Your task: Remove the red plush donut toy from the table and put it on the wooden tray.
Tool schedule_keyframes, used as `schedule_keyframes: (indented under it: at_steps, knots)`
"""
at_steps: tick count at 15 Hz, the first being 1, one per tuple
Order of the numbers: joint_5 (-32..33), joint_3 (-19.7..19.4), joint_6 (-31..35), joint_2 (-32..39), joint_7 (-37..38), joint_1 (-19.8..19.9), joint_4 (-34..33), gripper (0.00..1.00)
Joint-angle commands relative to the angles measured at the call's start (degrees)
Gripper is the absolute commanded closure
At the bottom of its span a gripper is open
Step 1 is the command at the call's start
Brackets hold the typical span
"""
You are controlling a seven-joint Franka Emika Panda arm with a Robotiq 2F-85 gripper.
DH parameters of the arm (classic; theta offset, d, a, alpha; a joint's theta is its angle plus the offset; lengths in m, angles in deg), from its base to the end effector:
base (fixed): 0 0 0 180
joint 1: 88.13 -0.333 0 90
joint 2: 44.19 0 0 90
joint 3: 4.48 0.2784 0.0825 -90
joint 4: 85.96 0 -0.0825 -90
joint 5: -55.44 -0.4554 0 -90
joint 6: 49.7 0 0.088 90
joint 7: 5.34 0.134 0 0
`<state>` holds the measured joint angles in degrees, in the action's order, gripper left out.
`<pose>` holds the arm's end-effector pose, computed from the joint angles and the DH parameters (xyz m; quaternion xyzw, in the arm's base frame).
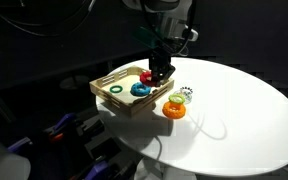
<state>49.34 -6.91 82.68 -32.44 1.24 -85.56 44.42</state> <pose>0.5446 -0.0447 0.1332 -0.9861 0.1392 0.0850 0.0306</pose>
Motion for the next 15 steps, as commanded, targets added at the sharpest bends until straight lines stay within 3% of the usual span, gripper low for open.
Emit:
schedule_keyframes:
  at_steps: [1,15]
  knots:
    - [-1.9,1.4,-0.4,-0.1,-0.6,-1.0,-0.3,0.9]
    - [2.9,2.4,8.9,4.7,5.7,-7.0,0.1,0.9]
